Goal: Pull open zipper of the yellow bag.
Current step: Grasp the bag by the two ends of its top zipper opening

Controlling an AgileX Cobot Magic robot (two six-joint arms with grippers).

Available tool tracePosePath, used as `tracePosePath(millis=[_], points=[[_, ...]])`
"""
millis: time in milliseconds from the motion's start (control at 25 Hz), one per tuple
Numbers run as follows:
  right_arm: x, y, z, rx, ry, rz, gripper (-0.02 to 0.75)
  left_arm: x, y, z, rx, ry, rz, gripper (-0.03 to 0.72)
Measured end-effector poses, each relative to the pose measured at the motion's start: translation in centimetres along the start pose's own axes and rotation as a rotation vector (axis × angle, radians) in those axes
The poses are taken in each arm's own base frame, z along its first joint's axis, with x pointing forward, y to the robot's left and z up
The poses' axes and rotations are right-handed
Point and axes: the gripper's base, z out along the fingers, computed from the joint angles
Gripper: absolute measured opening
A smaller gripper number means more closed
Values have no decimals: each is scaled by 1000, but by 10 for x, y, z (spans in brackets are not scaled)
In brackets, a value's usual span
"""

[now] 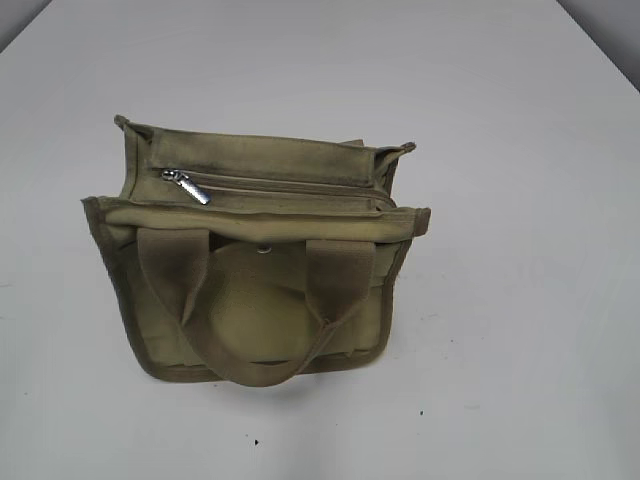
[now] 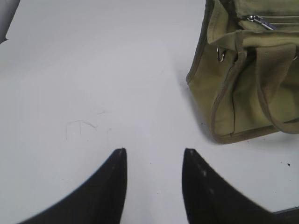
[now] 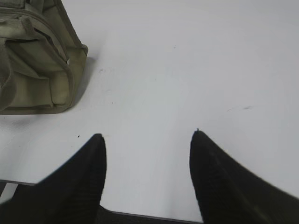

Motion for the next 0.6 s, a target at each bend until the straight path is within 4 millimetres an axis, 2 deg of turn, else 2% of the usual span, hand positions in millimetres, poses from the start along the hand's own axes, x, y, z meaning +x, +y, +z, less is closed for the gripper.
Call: tracePosePath(millis=[600], points=[[0,0,0,0,0,1,445,0,0,0,0,0,0,309]])
